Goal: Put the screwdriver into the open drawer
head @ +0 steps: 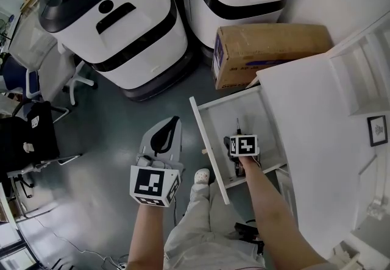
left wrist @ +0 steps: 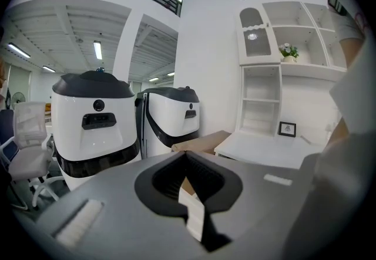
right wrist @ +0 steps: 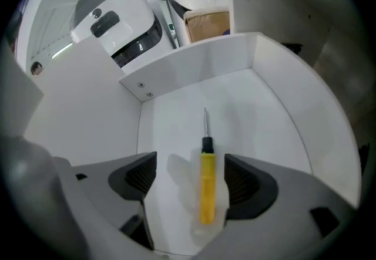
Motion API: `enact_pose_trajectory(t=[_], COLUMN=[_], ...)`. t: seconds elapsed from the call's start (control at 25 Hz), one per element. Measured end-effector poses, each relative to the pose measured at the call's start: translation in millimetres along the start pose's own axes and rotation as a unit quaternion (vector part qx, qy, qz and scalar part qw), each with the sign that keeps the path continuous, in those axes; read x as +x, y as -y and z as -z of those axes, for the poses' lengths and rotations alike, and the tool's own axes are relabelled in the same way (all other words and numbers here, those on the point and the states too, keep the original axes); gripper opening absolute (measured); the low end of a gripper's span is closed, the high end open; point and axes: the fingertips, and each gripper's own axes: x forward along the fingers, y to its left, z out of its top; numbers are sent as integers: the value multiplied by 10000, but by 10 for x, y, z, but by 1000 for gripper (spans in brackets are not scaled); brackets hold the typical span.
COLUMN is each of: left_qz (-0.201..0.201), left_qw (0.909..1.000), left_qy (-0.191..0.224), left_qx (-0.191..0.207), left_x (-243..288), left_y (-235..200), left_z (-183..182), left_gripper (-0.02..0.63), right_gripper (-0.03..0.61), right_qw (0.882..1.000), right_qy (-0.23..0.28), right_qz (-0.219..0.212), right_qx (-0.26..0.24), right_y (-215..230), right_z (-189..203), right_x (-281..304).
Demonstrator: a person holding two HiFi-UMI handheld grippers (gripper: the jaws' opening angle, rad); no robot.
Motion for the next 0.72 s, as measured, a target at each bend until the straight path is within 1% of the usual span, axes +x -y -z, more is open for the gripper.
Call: enact_pose_trajectory(t=[0.12,0.28,0.52,0.72], left_qz=[-5,14,59,16], left_qw=[10000,9997,9985,9973], left_qy=[79,247,481,666], left_qx=[39,87,267,322], left_x=[-56,-119,-220,-349], left_y=[14,43,142,162], left_z=[-111,-298,-555,-729], left_gripper=[8,8,8,8], right_gripper=[337,342,341,341], right_qw=[9998,9995,9995,9989], right_qy=[148,189,302,461], right_qz=[87,-22,13,-90], right_qx=[88,265,-6,-79], right_y=[43,19,-46,-146], right_z=[-76,-141,-252,-327], right_x=[-133,-304,-630,-891])
